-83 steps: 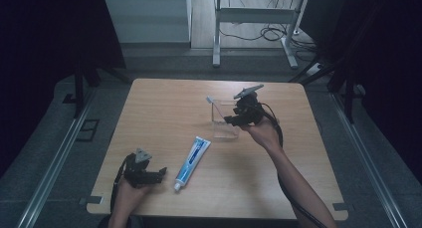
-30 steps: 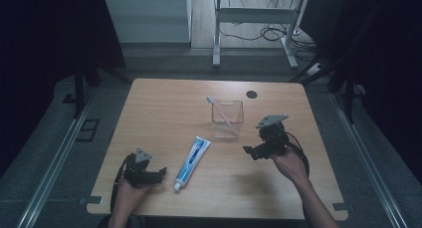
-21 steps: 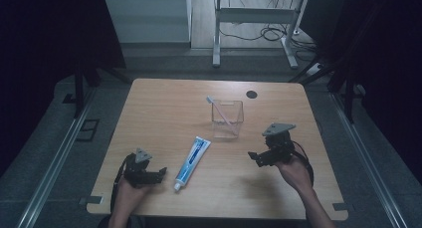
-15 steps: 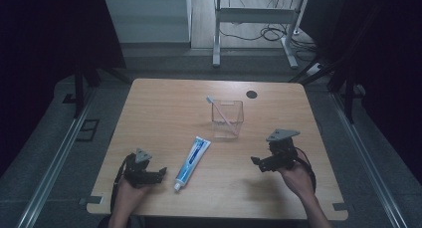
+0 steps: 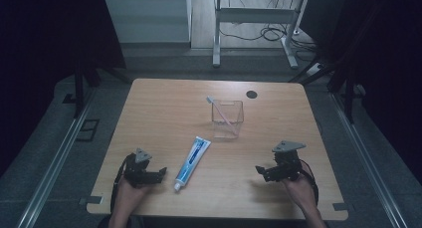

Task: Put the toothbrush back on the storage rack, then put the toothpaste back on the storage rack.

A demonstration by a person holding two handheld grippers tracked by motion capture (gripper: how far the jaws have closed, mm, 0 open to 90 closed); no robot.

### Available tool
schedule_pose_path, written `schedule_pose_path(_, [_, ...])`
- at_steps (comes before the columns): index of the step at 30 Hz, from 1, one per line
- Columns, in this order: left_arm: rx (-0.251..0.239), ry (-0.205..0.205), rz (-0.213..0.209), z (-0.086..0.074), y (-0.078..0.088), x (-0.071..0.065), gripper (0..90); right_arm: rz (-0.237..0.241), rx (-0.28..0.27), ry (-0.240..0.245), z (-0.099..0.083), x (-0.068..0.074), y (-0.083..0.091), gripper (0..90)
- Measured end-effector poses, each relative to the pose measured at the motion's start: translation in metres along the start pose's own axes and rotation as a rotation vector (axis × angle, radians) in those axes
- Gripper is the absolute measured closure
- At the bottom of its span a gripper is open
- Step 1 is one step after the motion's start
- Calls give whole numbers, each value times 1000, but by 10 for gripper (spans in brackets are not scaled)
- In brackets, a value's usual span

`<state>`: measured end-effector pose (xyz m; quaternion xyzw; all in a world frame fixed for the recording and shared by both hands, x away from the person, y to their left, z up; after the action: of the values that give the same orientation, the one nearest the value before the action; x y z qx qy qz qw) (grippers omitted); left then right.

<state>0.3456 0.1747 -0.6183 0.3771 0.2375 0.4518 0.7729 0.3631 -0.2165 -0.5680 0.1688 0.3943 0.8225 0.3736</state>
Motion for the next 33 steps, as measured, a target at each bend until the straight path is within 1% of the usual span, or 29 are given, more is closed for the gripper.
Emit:
schedule_pose_path(4, [0,0,0,0,0,0,100,7,-3,-24,-9,-1,-4,2])
schedule_pose_path(10, [0,0,1,0,0,0,100,4,-2,-42,-24,-1,-11,5])
schedule_pose_path(14, [0,0,0,0,0,0,100,6,15,-56,-34,-2,-17,5])
schedule_pose_path(19, [0,4,3,0,0,-1,102,3,28,-68,-43,-4,-23,4])
schedule_pose_path(23, [0,-3,-3,0,0,-3,101,-7,21,-63,-45,-6,-23,2])
schedule_pose_path(26, [11,-11,-10,0,1,-5,105,-19,14,-55,-46,-6,-23,0])
schedule_pose_path(28, [19,-12,-14,0,2,-6,135,-22,13,-60,-46,-6,-23,0])
schedule_pose_path(33, [35,-24,-43,4,4,-12,138,-27,16,-69,-47,-5,-23,0])
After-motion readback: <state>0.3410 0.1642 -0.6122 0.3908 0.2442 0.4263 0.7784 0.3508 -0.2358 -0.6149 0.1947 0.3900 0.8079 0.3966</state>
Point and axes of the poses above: each handheld gripper's, and its own axes: y roughly backward along the jaws, z roughly out of its top, x roughly to its left, the point moved 10 cm from there along -y, roughly forward along the jaws, and after that the axes turned 6 degrees about x, right-handed, at the moved point
